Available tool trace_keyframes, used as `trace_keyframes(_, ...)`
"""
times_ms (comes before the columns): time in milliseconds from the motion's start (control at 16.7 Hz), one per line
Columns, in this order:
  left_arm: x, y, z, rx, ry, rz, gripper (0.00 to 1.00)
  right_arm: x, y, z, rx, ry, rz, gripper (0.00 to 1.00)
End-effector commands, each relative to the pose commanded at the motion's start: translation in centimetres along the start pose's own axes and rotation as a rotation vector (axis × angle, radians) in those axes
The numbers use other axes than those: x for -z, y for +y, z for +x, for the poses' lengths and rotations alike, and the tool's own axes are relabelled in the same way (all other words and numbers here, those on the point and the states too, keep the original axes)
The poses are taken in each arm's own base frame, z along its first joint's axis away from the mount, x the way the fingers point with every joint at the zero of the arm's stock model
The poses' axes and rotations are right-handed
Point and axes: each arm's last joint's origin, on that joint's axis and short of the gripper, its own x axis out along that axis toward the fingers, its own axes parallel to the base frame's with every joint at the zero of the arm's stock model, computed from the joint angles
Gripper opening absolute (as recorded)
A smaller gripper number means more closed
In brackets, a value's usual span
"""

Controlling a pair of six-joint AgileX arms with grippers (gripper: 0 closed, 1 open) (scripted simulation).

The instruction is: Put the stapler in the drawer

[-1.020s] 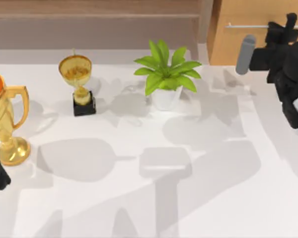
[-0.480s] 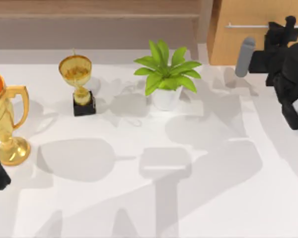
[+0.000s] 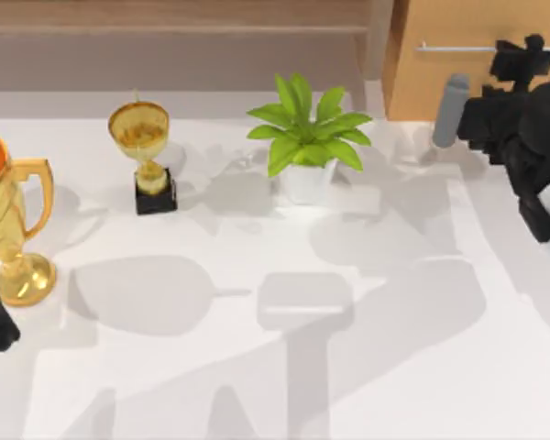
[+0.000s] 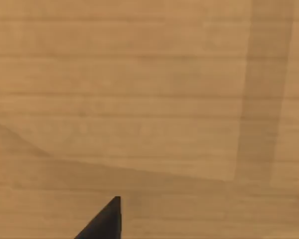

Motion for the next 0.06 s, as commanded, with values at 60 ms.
trace_keyframes(60, 0.0, 0.0, 0.0, 0.0, 0.0, 0.0, 1.0, 0.0, 0.0, 0.0, 0.0, 0.0, 0.0, 1.0)
